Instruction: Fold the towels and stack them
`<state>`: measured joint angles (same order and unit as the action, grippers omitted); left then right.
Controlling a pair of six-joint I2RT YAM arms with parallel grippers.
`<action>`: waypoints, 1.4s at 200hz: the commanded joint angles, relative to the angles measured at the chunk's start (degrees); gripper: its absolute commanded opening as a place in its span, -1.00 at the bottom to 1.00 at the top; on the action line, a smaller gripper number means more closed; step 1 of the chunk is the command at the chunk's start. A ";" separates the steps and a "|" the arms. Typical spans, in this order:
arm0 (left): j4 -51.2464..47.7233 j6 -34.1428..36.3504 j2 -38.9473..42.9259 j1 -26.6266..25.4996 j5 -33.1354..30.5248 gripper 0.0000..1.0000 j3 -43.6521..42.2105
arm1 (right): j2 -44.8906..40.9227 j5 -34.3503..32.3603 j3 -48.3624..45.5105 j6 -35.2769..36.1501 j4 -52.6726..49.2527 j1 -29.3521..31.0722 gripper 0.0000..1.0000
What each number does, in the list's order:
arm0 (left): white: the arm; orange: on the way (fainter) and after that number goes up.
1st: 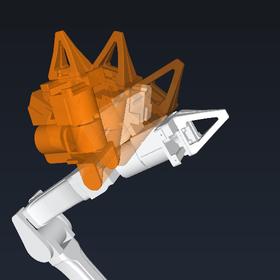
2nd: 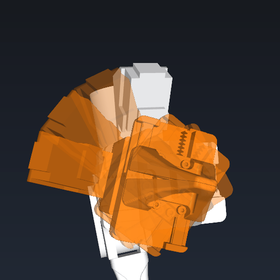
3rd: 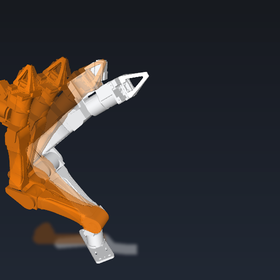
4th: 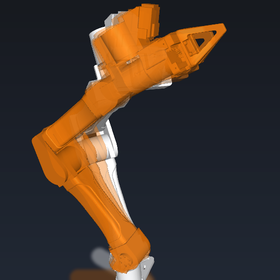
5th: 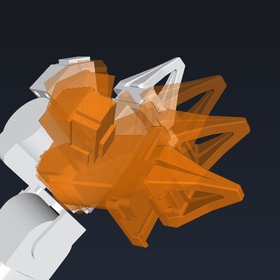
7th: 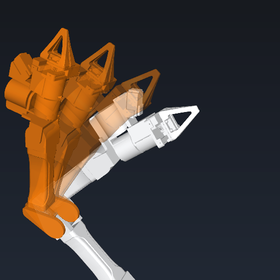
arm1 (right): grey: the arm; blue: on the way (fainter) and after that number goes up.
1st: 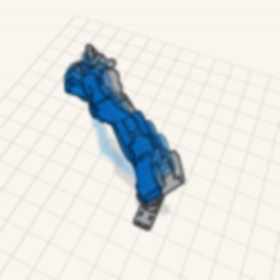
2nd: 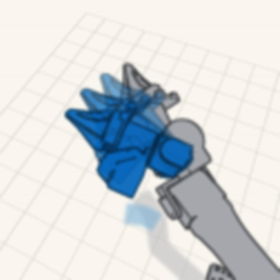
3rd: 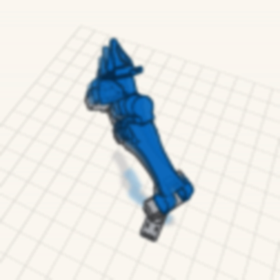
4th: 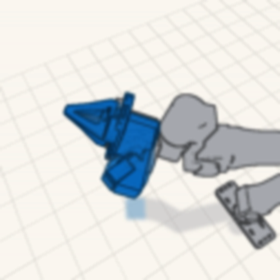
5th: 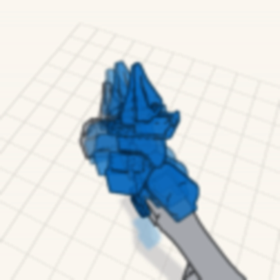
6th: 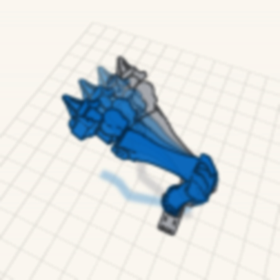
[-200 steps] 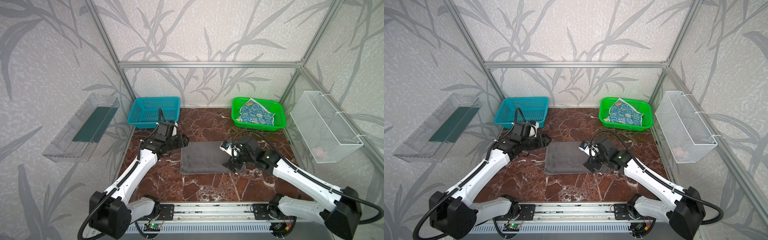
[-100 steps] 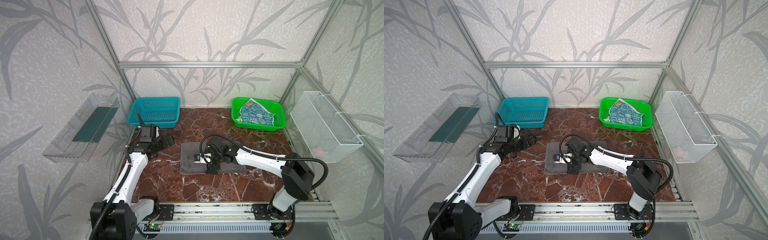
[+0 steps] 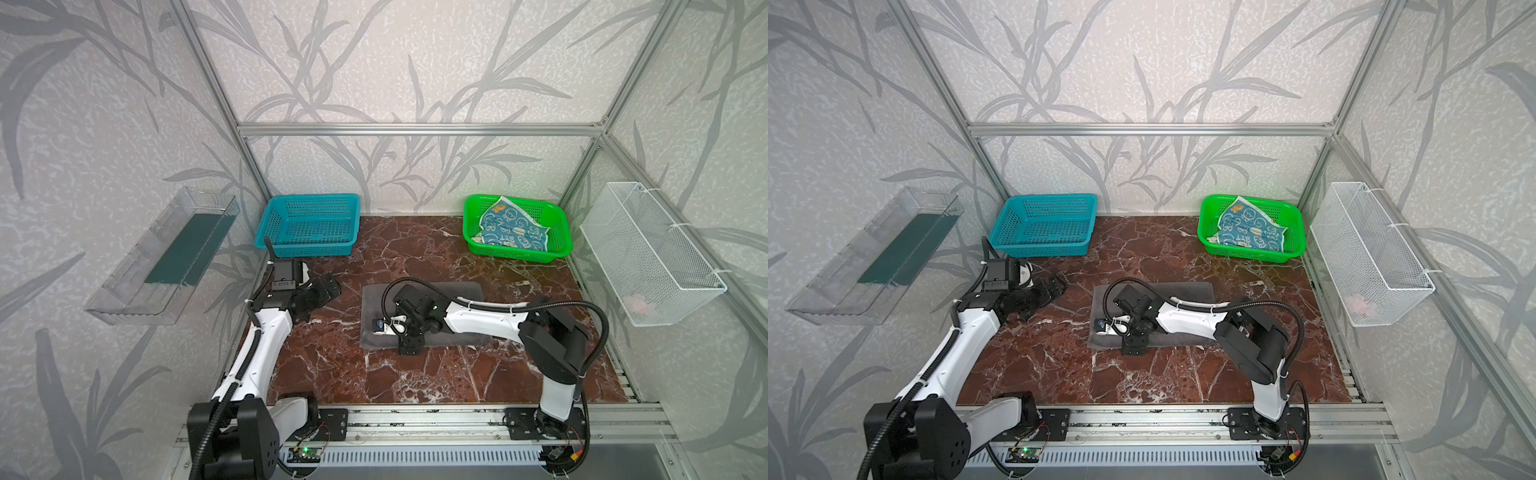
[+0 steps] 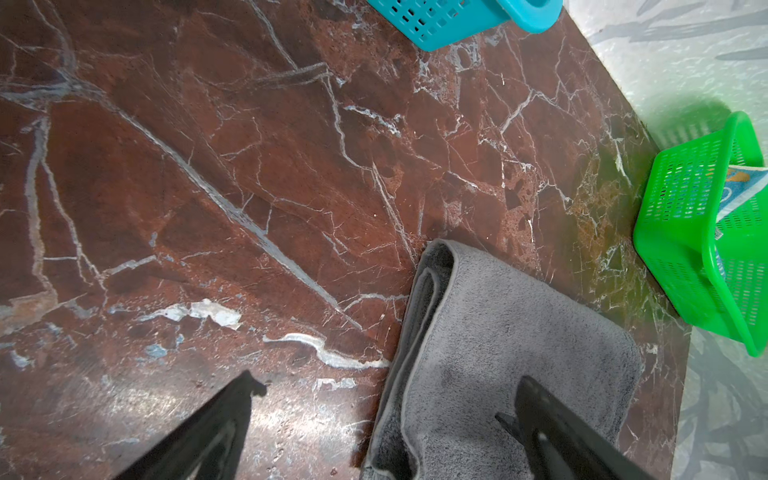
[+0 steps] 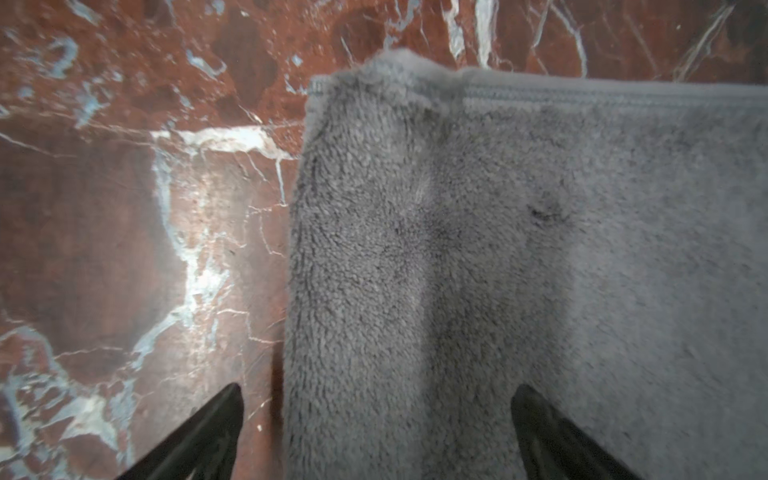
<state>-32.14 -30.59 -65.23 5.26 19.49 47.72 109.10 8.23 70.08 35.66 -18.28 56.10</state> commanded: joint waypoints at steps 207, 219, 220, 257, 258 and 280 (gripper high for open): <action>10.15 -5.78 -0.74 -2.42 14.72 0.99 -9.06 | -6.96 1.36 -9.62 -11.92 20.85 -5.67 -1.00; 12.45 -7.40 -1.40 -2.48 15.50 0.99 -10.35 | -7.98 2.18 -10.64 -12.17 22.15 -6.23 -1.00; 12.67 -7.52 -1.44 -2.55 15.54 0.99 -10.45 | -8.00 2.25 -10.70 -12.18 22.28 -6.25 -1.00; 18.03 -10.66 -5.25 -5.67 17.44 0.99 -11.43 | -9.81 4.02 -13.52 -13.92 25.61 -7.48 -1.00; 18.19 -10.74 -5.38 -5.86 17.48 0.99 -11.43 | -9.84 4.09 -13.55 -13.94 25.73 -7.44 -1.00; 22.51 -13.60 -8.43 -7.99 18.38 0.99 -11.41 | -10.04 4.44 -14.36 -14.44 26.90 -7.48 -1.00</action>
<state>-16.19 -40.12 -71.31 -0.82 35.68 36.67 101.19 10.28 56.60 23.07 4.16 48.69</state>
